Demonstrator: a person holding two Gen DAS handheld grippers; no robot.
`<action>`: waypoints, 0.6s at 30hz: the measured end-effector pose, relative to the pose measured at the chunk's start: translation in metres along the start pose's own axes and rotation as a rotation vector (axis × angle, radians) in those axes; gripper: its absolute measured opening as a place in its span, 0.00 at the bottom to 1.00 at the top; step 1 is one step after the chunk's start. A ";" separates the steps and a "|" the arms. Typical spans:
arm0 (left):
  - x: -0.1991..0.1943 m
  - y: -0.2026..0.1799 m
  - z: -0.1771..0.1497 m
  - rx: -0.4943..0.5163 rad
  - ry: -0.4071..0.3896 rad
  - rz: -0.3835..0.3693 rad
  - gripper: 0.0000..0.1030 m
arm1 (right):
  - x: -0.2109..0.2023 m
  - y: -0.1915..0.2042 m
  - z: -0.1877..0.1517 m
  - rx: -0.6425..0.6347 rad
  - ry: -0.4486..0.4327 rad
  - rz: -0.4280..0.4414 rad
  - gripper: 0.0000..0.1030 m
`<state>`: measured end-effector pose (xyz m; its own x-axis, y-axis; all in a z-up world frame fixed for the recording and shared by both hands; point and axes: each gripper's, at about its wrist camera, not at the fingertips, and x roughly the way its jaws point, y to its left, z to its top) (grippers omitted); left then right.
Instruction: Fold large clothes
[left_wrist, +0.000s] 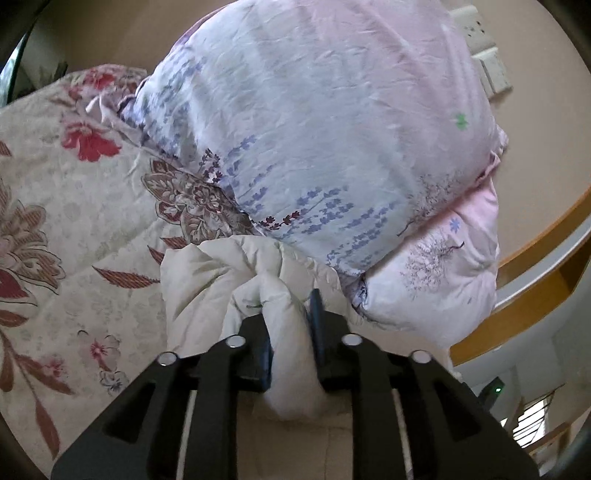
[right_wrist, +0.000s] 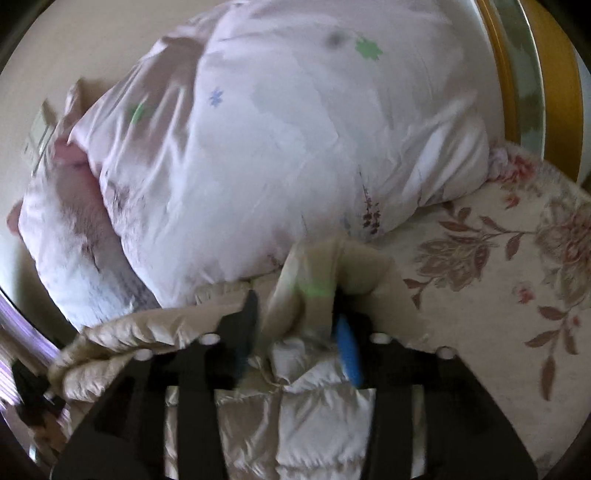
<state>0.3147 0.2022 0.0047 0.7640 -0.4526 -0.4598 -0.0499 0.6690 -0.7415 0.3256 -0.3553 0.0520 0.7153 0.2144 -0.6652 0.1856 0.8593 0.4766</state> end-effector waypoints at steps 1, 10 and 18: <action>-0.001 0.003 0.002 -0.027 -0.006 -0.030 0.32 | 0.001 -0.001 0.003 0.015 -0.004 0.011 0.52; -0.030 0.000 0.007 0.000 -0.039 -0.020 0.68 | -0.026 -0.011 0.012 -0.005 -0.056 -0.026 0.67; -0.022 -0.034 -0.025 0.256 0.001 0.089 0.68 | -0.002 -0.030 -0.005 0.039 0.098 -0.151 0.52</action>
<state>0.2835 0.1748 0.0281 0.7634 -0.3861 -0.5178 0.0478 0.8333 -0.5508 0.3156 -0.3789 0.0360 0.6085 0.1305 -0.7828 0.3128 0.8671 0.3877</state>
